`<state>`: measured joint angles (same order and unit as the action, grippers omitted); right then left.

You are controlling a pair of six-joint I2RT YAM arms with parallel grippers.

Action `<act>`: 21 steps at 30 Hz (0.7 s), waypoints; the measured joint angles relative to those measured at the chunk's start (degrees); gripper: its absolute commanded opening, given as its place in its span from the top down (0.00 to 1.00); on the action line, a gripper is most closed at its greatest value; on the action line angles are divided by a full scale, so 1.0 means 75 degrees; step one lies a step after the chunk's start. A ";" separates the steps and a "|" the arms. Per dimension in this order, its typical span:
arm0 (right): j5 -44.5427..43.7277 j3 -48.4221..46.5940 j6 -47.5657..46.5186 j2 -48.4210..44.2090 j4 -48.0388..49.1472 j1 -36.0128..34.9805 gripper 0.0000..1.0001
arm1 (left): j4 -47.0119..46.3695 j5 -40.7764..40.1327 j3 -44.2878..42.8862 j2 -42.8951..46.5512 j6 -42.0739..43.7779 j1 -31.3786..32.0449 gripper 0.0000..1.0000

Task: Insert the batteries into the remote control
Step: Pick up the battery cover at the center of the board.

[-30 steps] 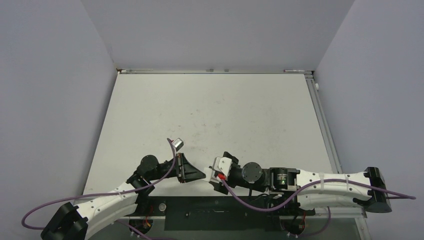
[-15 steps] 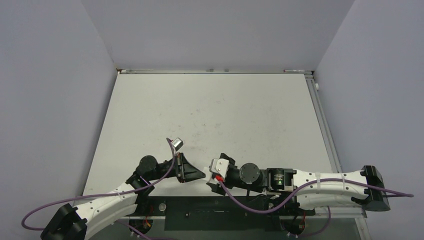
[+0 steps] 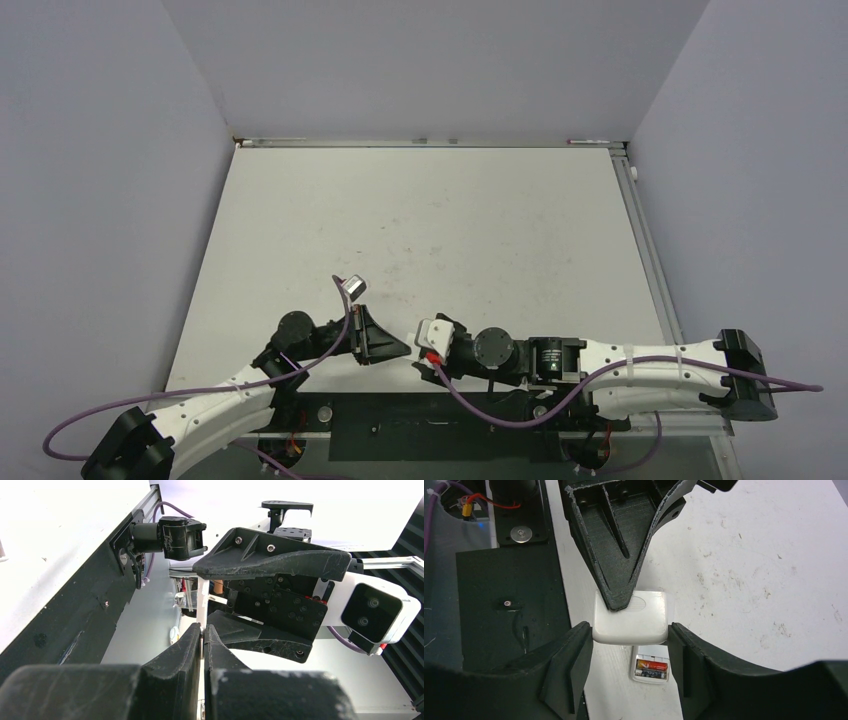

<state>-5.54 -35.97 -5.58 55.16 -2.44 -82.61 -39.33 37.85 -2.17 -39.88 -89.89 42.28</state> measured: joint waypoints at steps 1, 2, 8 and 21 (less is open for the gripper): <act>0.0006 0.0006 0.0000 0.0000 0.0026 0.0000 0.47 | -0.0009 -0.0003 0.0000 0.0000 0.0000 0.0000 1.00; 0.0009 0.0017 0.0000 0.0000 0.0038 0.0000 0.49 | -0.0020 -0.0003 0.0000 0.0000 0.0000 0.0000 1.00; 0.0038 0.0064 -0.0017 -0.0026 0.0085 0.0000 0.83 | -0.0029 -0.0003 0.0000 -0.0015 0.0000 0.0000 1.00; -0.0612 -0.0096 0.0501 -0.0023 -0.0766 -0.0096 0.91 | 0.0286 -0.0154 0.0087 0.0099 0.0329 -0.0172 0.35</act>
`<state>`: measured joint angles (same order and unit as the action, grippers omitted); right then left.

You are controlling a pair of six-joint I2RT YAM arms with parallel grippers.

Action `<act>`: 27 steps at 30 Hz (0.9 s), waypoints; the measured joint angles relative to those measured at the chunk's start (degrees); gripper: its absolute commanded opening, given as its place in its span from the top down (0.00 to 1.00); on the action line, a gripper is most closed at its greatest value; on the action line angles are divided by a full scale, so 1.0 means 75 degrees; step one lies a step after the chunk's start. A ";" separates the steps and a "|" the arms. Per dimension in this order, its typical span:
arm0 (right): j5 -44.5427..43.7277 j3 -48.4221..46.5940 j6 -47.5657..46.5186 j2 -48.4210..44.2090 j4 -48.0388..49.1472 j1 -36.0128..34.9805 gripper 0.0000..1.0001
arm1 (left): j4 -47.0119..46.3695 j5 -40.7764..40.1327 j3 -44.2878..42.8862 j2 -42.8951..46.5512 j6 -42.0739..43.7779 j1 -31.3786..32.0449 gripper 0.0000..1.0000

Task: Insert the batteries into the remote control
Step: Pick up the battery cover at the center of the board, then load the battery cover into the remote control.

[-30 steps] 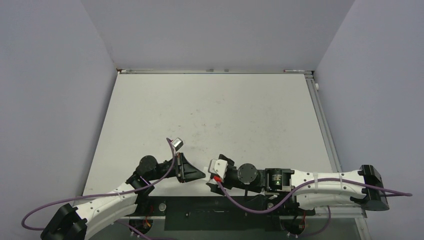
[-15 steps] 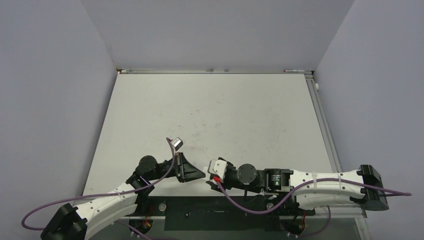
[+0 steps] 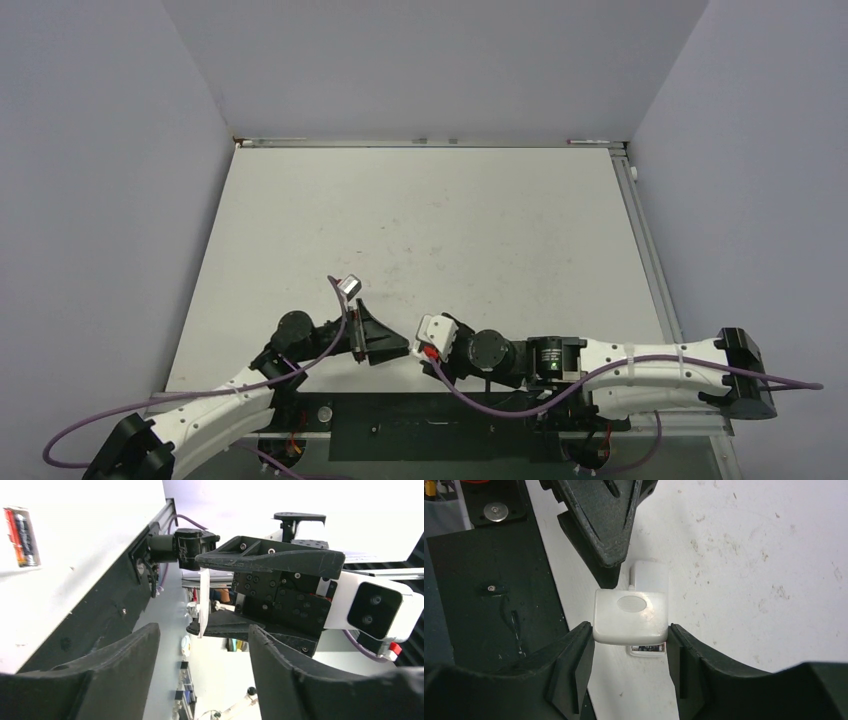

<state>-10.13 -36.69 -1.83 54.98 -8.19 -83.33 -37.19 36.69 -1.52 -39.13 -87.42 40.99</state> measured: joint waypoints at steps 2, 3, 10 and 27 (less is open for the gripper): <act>-0.0099 -0.0201 0.0152 0.0122 -0.0347 0.0000 0.91 | 0.0321 -0.0038 -0.0006 0.0181 0.0187 -0.0131 0.33; -0.0154 -0.0341 0.0239 0.0216 -0.0554 0.0000 0.91 | 0.0557 -0.0067 -0.0020 0.0294 0.0341 -0.0198 0.33; 0.0061 -0.1023 0.0487 0.0927 -0.1629 0.0595 0.92 | 0.3019 -0.0434 -0.0580 0.0944 0.1804 -0.0667 0.31; 0.1326 -0.1801 0.0102 0.3177 -0.3442 0.1915 0.92 | 0.6729 -0.1932 -0.1521 0.1291 0.4130 -0.0880 0.19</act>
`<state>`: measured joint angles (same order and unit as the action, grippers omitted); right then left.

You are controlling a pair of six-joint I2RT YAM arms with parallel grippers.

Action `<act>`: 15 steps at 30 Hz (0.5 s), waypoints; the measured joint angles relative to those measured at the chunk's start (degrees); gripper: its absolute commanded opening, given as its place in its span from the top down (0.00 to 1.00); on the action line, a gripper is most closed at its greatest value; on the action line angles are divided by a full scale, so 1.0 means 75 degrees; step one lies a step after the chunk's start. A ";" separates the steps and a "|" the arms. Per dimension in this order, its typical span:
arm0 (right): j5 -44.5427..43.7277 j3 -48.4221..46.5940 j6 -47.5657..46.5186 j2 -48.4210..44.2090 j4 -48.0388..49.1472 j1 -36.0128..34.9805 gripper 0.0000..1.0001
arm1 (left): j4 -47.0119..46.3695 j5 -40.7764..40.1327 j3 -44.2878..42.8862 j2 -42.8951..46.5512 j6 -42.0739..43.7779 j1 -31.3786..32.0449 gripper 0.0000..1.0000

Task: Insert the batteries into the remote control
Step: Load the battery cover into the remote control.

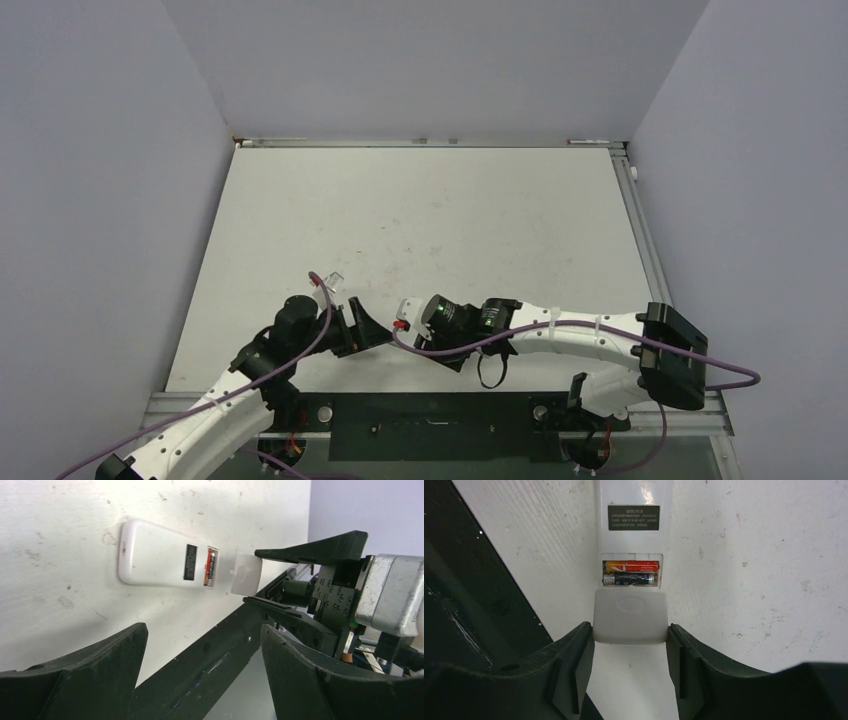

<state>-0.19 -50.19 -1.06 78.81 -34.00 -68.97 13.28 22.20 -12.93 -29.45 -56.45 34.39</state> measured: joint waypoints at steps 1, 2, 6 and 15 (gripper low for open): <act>0.0061 -0.0020 -0.0006 0.0067 -0.0003 0.0012 0.92 | 0.0090 -0.0108 -0.0003 0.0000 0.0032 0.0000 0.18; 0.0099 -0.0044 -0.0026 0.0128 0.0000 0.0041 0.92 | 0.0192 -0.0198 -0.0015 -0.0003 0.0067 0.0000 0.18; 0.0184 -0.0163 -0.0093 0.0385 -0.0015 0.0052 0.92 | 0.0402 -0.0460 -0.0082 -0.0003 0.0178 0.0000 0.16; 0.0271 -0.0315 -0.0175 0.0752 0.0009 0.0128 0.92 | 0.0554 -0.0714 -0.0128 -0.0035 0.0239 0.0000 0.04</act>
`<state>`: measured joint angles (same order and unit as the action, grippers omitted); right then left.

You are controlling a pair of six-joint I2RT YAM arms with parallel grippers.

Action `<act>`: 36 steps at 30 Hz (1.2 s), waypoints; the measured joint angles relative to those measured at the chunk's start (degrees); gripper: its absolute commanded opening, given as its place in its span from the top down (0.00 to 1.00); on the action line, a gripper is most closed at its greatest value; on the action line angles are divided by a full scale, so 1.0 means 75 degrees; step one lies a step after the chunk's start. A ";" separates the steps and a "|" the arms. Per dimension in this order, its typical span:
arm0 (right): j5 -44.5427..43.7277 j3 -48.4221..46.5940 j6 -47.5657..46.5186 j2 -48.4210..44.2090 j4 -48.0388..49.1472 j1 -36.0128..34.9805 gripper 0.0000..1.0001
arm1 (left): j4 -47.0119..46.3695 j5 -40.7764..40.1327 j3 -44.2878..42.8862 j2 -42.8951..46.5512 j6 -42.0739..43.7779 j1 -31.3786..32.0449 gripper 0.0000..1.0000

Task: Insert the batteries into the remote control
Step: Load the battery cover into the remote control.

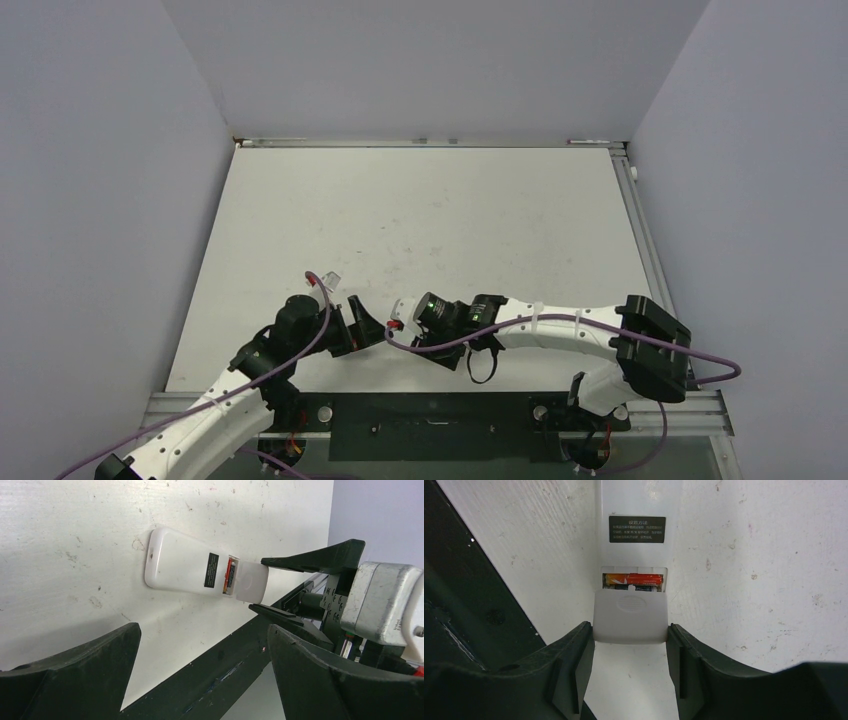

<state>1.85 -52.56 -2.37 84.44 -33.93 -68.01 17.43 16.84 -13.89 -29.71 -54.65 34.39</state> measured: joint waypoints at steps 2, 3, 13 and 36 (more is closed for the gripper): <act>0.0003 -0.0023 0.0000 0.0055 0.0009 0.0015 0.92 | -0.0003 -0.0017 0.0000 -0.0020 0.0000 0.0000 0.04; 0.0003 -0.0032 0.0003 0.0085 0.0020 0.0015 0.92 | 0.0000 -0.0020 0.0000 -0.0035 0.0000 0.0000 0.04; 0.0003 -0.0082 0.0003 0.0137 0.0131 0.0015 0.92 | 0.0000 -0.0017 0.0000 -0.0067 0.0000 0.0000 0.04; -0.0052 -0.0111 0.0017 0.0458 0.0262 0.0020 0.92 | 0.0000 -0.0012 0.0000 -0.0009 0.0000 0.0000 0.04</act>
<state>1.45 -53.39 -2.24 87.88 -31.97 -67.85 17.43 16.75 -13.89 -29.78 -54.65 34.39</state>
